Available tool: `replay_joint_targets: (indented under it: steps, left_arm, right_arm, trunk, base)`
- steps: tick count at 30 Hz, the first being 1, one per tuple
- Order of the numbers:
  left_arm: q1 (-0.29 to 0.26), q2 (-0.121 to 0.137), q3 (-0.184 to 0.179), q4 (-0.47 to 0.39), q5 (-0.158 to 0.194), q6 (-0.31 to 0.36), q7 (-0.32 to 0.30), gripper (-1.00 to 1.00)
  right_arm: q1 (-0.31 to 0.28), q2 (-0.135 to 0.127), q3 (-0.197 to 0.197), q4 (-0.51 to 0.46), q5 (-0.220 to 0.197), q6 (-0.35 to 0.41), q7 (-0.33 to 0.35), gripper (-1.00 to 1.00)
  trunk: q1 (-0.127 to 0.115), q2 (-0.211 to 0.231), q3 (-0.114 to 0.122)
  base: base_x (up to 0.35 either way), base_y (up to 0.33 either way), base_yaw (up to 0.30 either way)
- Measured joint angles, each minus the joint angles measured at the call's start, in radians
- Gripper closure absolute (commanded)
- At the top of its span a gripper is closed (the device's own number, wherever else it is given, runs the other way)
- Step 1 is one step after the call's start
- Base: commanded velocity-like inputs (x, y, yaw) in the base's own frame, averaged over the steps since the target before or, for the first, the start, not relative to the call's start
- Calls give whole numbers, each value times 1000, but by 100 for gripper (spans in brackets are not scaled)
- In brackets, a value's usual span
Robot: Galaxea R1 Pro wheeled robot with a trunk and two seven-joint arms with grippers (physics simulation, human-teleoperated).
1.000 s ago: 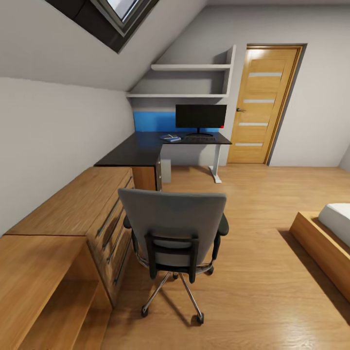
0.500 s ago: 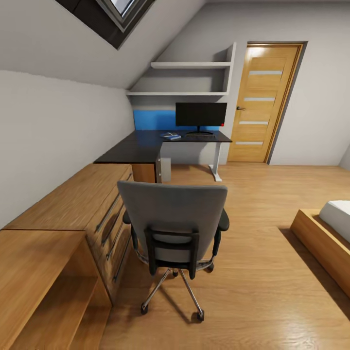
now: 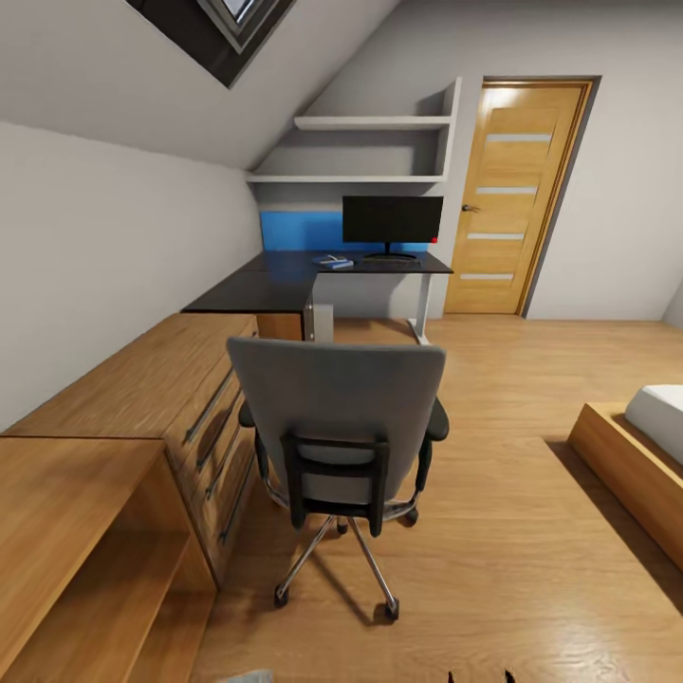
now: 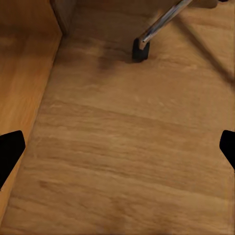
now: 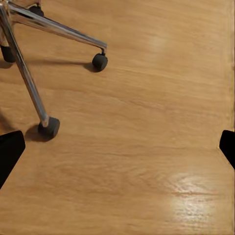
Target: In the bedroom, organize the workspace by keeping the computer under the desk, ensuring the monitor is on the desk, placing the keyboard on the desk next to the monitor, placing the mouse on the desk next to the keyboard, moving the folder from the swivel chair onto the desk next to the mouse, stacking the notebook on top of the folder with the pen on top of the notebook, and positioning the swivel chair next to the desk.
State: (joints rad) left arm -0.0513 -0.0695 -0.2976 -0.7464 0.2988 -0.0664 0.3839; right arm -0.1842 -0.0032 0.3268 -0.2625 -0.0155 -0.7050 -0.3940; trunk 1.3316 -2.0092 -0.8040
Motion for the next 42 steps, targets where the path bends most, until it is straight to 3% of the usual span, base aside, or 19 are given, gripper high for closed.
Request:
replay_joint_targets:
  steps: [1,2,3,4,5,7,10,11,15,22,26,28,30,42]
  left_arm:
    - [-42,-1,25,-22,3,67,-2,-100]
    - [-63,-1,32,-27,5,90,-2,-100]
    - [-144,-3,51,9,9,229,-5,-100]
    - [-261,-6,53,27,6,272,-5,-100]
    - [-289,-8,55,40,5,290,-5,-100]
    - [-353,-15,57,96,6,341,-8,-100]
    - [-440,-24,59,159,21,378,-11,-100]
    - [-469,-27,60,174,33,395,-12,-100]
    - [-541,-30,60,196,83,470,-15,-100]
    - [-565,-30,62,225,105,478,-18,-100]
    - [-567,-31,59,275,103,381,-21,-100]
    - [-567,-30,60,310,107,275,-20,-100]
    - [-567,-22,61,343,110,216,-19,-100]
    - [-568,-26,58,385,110,207,-18,-100]
  right_arm:
    - [-18,0,1,-60,0,81,-21,-100]
    - [-27,-1,0,-81,-1,108,-27,-100]
    - [-67,0,-5,-161,-6,241,-39,-100]
    - [-145,1,-10,-177,-8,286,-40,-100]
    - [-142,1,-14,-182,-15,306,-40,-100]
    - [-204,0,-31,-191,-56,381,-33,-100]
    - [-277,-1,-47,-194,-147,462,-6,-100]
    - [-303,-1,-49,-195,-179,497,3,-100]
    - [-379,-10,-55,-195,-236,606,16,-100]
    - [-415,-14,-61,-171,-271,619,38,-100]
    - [-417,-12,-62,-125,-294,578,38,-100]
    - [-418,-10,-61,-107,-328,562,40,-100]
    - [-418,-8,-59,-114,-348,553,40,-100]
    - [-417,-8,-59,-110,-350,524,40,-100]
  trunk:
    - [4,-7,-3]
    - [8,-14,-6]
    - [12,-21,-10]
    - [15,-28,-12]
    - [19,-35,-16]
    - [27,-49,-22]
    - [38,-70,-31]
    - [42,-77,-34]
    - [57,-105,-47]
    - [84,-154,-69]
    - [100,-182,-82]
    - [107,-196,-88]
    - [115,-210,-94]
    - [161,-294,-132]
  base:
    - [0,0,0]
    - [0,0,0]
    - [0,0,0]
    - [0,0,0]
    - [0,0,0]
    - [0,0,0]
    - [0,0,0]
    - [0,0,0]
    - [0,0,0]
    - [0,0,0]
    - [0,0,0]
    - [0,0,0]
    - [0,0,0]
    - [0,0,0]
